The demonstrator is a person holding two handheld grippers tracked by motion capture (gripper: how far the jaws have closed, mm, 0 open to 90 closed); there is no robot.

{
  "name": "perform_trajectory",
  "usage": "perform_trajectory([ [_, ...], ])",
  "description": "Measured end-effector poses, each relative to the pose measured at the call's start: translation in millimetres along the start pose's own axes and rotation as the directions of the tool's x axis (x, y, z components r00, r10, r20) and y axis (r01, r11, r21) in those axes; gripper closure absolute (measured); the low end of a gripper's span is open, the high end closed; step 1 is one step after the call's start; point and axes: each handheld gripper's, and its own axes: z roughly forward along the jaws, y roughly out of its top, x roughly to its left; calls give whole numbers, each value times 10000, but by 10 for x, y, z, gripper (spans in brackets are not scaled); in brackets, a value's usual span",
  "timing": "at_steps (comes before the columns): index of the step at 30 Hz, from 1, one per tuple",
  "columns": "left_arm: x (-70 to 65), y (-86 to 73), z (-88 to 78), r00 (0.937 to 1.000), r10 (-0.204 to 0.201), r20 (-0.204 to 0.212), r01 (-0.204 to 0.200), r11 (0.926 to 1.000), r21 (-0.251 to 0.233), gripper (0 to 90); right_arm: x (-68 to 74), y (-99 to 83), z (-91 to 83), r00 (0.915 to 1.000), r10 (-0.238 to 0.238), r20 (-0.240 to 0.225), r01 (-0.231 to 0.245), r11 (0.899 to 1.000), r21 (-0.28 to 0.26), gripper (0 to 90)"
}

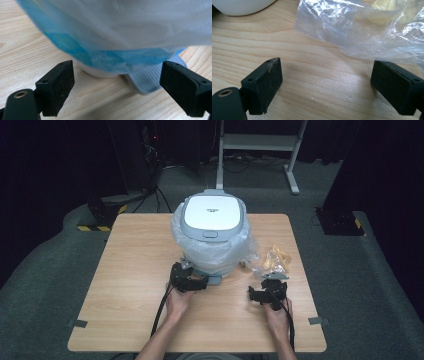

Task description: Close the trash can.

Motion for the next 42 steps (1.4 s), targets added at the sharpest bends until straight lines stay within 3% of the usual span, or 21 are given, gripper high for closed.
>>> perform_trajectory([
  [11,17,-8,76,10000,-80,-50,81,10000,50,124,1,1,1,10000,-74,-36,74,10000,-12,101],
  [15,68,-27,121,9981,-451,427,452,9990,-19,122,4,1,1,10000,-75,-55,75,10000,-5,103],
  [17,71,-30,126,9980,-450,440,454,9990,-63,119,4,0,0,9999,-84,-63,84,10000,-11,105],
  [20,64,-28,135,9995,-145,290,150,9998,-159,121,7,0,0,9999,-135,-84,135,9999,-24,108],
  [34,70,-100,153,9993,-129,340,148,9983,-557,132,10,0,-2,9997,-181,-146,181,9998,-45,116],
  [42,87,-172,186,9968,-552,576,596,9952,-776,149,10,0,-1,9997,-180,-155,179,9998,-51,116],
])
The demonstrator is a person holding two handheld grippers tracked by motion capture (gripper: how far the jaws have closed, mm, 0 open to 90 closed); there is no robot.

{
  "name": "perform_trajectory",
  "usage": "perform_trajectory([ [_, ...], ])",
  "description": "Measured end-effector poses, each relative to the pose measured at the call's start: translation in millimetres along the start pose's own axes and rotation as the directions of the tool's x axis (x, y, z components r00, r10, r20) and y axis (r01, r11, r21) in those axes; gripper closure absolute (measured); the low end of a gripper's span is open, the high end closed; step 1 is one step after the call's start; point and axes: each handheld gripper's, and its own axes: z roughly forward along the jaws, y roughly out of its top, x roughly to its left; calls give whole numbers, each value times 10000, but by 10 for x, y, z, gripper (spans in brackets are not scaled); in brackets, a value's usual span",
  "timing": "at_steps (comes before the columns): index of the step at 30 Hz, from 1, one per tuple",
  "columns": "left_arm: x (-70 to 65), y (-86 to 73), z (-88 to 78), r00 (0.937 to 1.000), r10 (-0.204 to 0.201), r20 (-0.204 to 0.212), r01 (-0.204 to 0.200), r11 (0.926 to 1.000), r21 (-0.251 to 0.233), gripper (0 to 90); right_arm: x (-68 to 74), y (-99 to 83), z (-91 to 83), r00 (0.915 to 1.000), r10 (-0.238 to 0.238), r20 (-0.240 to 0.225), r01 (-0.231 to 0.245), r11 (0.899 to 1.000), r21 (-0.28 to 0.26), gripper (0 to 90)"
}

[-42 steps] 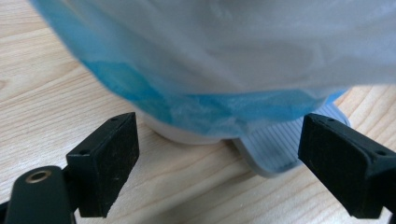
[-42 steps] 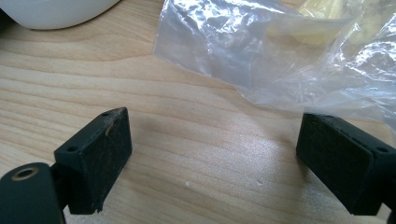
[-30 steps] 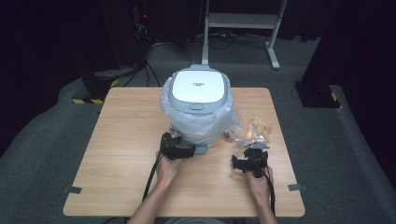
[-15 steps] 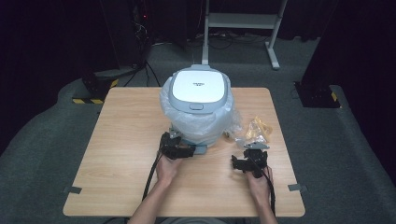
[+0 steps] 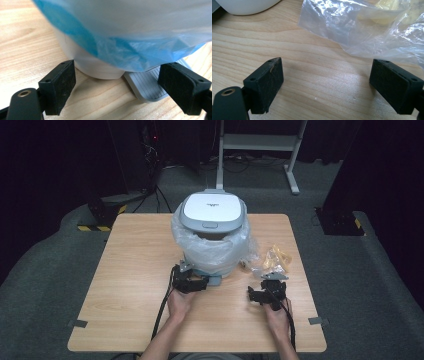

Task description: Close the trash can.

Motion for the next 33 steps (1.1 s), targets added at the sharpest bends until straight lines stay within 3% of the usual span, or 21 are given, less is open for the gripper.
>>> perform_trajectory([
  [15,-54,9,30,9982,389,-456,-370,9985,409,155,-15,-11,-12,9995,-201,-252,202,9998,30,109],
  [22,-63,7,30,9980,378,-501,-359,9986,379,156,-54,-22,-89,9985,-186,-511,200,9995,262,179],
  [28,-58,8,27,9978,445,-482,-424,9981,447,156,-56,-60,-224,9961,-106,-874,68,9990,-439,232],
  [33,-56,8,27,9980,435,-469,-414,9981,448,157,-30,-34,-332,9939,-272,-1072,200,9975,-681,242],
])
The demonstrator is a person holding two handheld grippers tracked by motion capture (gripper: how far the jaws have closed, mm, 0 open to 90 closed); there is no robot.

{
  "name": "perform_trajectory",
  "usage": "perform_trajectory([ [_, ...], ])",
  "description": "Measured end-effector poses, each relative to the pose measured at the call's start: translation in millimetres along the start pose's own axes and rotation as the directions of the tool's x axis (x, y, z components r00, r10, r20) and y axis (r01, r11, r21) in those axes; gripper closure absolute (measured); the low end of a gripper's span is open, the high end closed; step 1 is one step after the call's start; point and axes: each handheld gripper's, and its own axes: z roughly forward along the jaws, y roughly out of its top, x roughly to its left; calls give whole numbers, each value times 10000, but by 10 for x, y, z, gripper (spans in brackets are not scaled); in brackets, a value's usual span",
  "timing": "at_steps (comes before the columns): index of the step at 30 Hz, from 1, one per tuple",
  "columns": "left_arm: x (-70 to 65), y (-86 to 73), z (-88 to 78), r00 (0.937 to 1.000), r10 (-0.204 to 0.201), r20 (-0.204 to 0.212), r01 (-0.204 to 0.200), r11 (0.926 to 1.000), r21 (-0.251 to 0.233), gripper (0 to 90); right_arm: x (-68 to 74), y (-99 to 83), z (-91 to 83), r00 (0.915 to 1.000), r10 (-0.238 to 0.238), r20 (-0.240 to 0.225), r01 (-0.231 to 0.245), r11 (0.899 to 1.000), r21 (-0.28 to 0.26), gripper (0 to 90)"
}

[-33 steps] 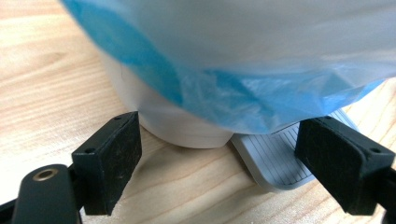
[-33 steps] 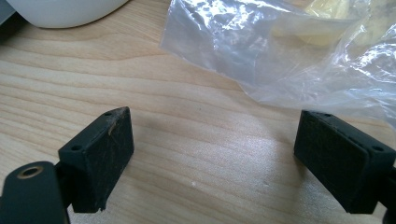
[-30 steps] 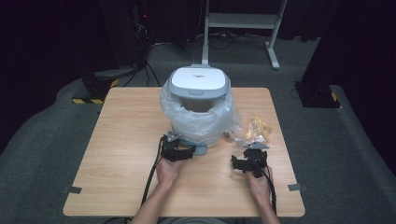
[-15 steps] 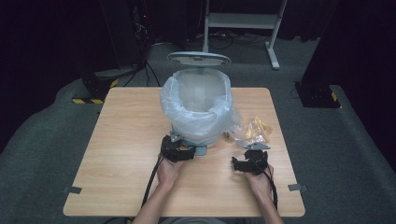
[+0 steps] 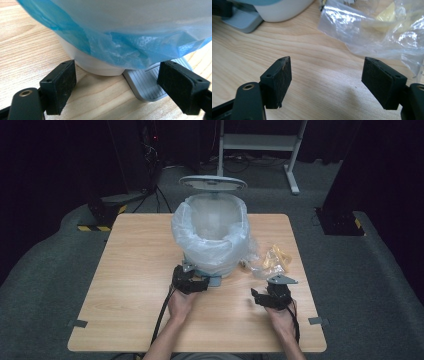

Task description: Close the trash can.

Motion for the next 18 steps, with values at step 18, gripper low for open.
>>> perform_trajectory([
  [18,2,0,-1,10000,-24,22,24,10000,5,160,77,201,-205,9969,-277,-731,227,9974,-683,244],
])
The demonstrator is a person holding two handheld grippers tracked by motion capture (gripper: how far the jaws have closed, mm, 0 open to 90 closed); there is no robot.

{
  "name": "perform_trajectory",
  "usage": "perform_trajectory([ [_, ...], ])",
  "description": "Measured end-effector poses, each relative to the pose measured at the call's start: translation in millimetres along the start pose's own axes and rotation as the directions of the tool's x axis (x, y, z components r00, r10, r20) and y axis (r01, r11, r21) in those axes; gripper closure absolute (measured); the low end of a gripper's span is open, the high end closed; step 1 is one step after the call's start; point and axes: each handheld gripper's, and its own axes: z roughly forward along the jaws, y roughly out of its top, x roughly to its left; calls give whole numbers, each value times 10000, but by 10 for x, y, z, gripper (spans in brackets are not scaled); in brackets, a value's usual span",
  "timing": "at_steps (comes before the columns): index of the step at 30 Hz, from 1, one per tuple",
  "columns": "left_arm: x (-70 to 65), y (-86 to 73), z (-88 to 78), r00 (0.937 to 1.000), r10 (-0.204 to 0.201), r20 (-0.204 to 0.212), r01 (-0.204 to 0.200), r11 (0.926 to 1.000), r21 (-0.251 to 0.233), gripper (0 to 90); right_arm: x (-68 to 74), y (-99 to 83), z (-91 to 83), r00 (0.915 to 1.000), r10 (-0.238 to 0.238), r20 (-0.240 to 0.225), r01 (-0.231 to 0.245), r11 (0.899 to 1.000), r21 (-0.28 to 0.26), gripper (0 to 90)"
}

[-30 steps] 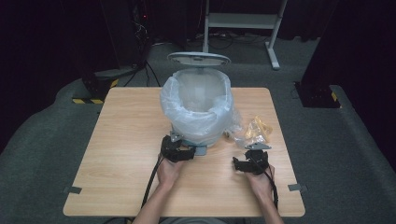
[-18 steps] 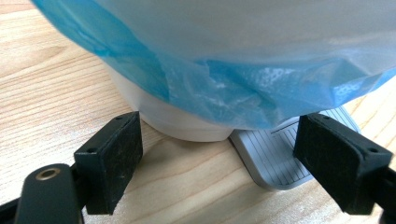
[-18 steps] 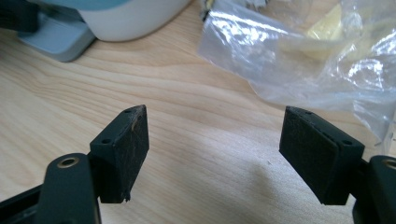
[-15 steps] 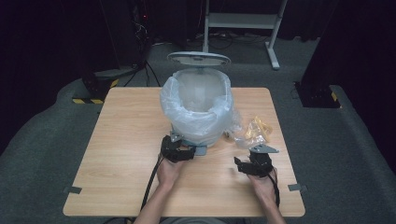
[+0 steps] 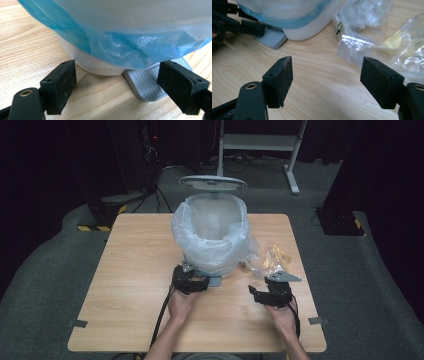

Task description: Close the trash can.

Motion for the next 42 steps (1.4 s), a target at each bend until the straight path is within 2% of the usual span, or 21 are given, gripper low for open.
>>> perform_trajectory([
  [9,1,0,0,10000,-15,13,15,10000,-1,161,-9,149,-69,9999,-112,-22,111,9998,-185,217],
  [22,5,0,-1,10000,-32,33,32,10000,-3,162,-187,334,-61,9996,235,161,-231,9993,-279,205],
  [35,1,-2,-2,10000,-27,15,27,10000,-27,169,-342,510,14,9983,578,-48,-579,9981,-195,207],
  [42,1,-2,-2,10000,-30,14,30,10000,-33,170,-387,604,33,9987,512,11,-511,9983,-287,213],
])
